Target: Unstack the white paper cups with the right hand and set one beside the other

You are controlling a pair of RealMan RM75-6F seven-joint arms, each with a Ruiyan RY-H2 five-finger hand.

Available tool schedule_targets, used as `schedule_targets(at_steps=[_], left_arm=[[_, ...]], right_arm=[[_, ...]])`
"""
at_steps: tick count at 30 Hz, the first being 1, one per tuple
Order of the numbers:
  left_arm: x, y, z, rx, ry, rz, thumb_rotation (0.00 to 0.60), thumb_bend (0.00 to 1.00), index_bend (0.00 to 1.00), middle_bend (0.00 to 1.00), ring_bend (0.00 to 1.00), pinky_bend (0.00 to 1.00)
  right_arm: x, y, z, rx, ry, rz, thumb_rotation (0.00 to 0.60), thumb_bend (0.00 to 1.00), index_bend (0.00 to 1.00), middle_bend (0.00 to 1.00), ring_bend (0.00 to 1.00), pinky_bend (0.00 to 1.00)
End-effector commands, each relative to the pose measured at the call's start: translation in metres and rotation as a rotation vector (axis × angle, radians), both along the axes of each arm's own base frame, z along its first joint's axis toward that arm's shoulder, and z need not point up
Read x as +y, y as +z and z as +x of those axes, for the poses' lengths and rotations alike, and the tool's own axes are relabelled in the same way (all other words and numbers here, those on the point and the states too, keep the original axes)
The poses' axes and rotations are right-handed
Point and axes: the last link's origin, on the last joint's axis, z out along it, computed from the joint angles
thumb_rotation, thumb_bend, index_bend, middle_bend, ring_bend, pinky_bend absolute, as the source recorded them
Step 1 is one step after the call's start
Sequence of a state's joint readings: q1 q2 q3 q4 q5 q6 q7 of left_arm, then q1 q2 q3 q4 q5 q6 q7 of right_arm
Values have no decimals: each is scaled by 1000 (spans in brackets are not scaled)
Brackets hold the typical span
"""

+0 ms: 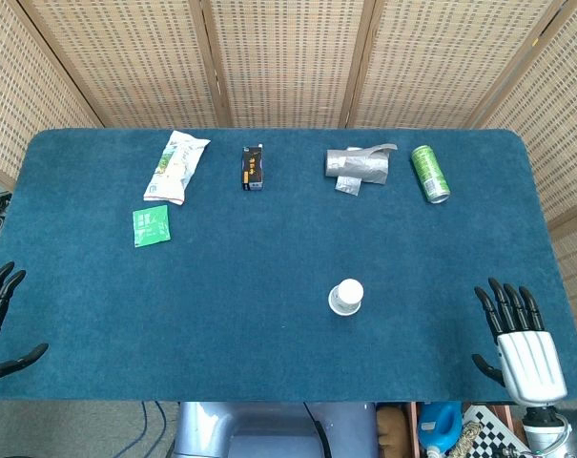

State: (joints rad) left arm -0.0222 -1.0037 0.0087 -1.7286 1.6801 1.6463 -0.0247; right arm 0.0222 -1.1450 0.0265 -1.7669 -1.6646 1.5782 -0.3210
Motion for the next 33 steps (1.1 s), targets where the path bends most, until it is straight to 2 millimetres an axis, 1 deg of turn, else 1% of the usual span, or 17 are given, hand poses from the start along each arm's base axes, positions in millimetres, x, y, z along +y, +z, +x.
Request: schedule_targets(at_steps=[1, 4, 6, 8, 10, 11, 13, 14, 16, 18, 22, 27, 29, 33], left_arm=[[0, 0, 0, 0, 0, -1, 600, 27, 0, 0, 0, 0], [0, -1, 1, 3, -1, 5, 600, 28, 0, 0, 0, 0], [-1, -3, 2, 10, -6, 9, 600, 29, 0, 0, 0, 0], [0, -5, 3, 14, -5, 9, 600, 30, 0, 0, 0, 0], [1, -5, 3, 15, -3, 8, 600, 30, 0, 0, 0, 0], [2, -6, 3, 16, -1, 8, 600, 30, 0, 0, 0, 0], [3, -6, 3, 17, 3, 7, 600, 30, 0, 0, 0, 0], [4, -6, 3, 17, 8, 5, 600, 29, 0, 0, 0, 0], [6, -7, 2, 18, 14, 3, 600, 30, 0, 0, 0, 0], [8, -7, 2, 19, 18, 2, 600, 29, 0, 0, 0, 0], [10, -6, 1, 20, 23, -1, 600, 29, 0, 0, 0, 0], [14, -6, -1, 16, 33, -4, 600, 30, 0, 0, 0, 0], [15, -6, -2, 15, 38, -5, 600, 30, 0, 0, 0, 0], [16, -7, -2, 19, 40, -9, 600, 29, 0, 0, 0, 0]], right_arm=[[0, 0, 0, -2, 5, 2, 600, 0, 0, 0, 0, 0], [-2, -1, 1, -14, 17, 10, 600, 0, 0, 0, 0, 0], [-13, -6, 9, -91, 74, 33, 600, 0, 0, 0, 0, 0], [-26, -11, 15, -159, 97, 100, 600, 0, 6, 0, 0, 0], [-40, -14, 23, -203, 109, 170, 600, 0, 45, 0, 0, 0], [-50, -16, 29, -223, 110, 205, 600, 0, 90, 0, 0, 0], [-61, -18, 34, -236, 102, 239, 600, 0, 169, 0, 0, 0], [-74, -23, 40, -260, 87, 273, 600, 3, 205, 0, 0, 0], [-91, -30, 46, -286, 49, 311, 600, 33, 241, 0, 0, 0], [-102, -36, 51, -308, 18, 335, 600, 77, 261, 0, 0, 0], [-115, -45, 60, -335, -21, 361, 600, 170, 301, 0, 0, 0], [-127, -58, 70, -325, -56, 391, 600, 205, 303, 0, 0, 0], [-132, -68, 77, -343, -81, 416, 600, 216, 303, 0, 0, 0], [-140, -84, 83, -333, -120, 445, 600, 232, 303, 0, 0, 0]])
